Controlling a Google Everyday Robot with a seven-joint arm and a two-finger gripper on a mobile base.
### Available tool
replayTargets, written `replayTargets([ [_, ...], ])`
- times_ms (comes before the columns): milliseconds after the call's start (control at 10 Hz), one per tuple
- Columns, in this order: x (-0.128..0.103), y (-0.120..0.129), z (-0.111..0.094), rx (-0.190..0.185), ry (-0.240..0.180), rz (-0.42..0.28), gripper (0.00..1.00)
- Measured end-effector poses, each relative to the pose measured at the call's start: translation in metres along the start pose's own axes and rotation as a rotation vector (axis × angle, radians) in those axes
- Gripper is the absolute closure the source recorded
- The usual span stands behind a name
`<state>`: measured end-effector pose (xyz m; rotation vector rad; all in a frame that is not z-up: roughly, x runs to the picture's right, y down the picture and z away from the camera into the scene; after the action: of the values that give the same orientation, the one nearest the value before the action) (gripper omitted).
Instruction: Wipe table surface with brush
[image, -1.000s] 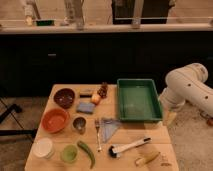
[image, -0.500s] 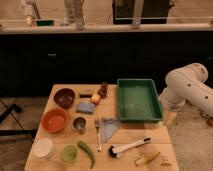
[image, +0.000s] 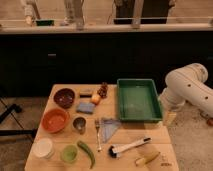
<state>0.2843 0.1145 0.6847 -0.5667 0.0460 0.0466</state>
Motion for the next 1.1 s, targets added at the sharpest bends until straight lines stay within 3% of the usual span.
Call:
replayTargets([
  [400, -0.044, 0.01, 0.021, 0.029, 0.005, 0.005, 0.2],
  [500, -0.051, 0.015, 0.025, 0.054, -0.007, 0.004, 0.2],
  [800, -0.053, 0.024, 0.033, 0.118, -0.061, -0.01, 0.2],
  [1000, -0.05, 0.034, 0.039, 0.138, -0.11, -0.034, 0.2],
  [1100, -0.049, 0.041, 0.042, 0.129, -0.145, -0.069, 0.2],
])
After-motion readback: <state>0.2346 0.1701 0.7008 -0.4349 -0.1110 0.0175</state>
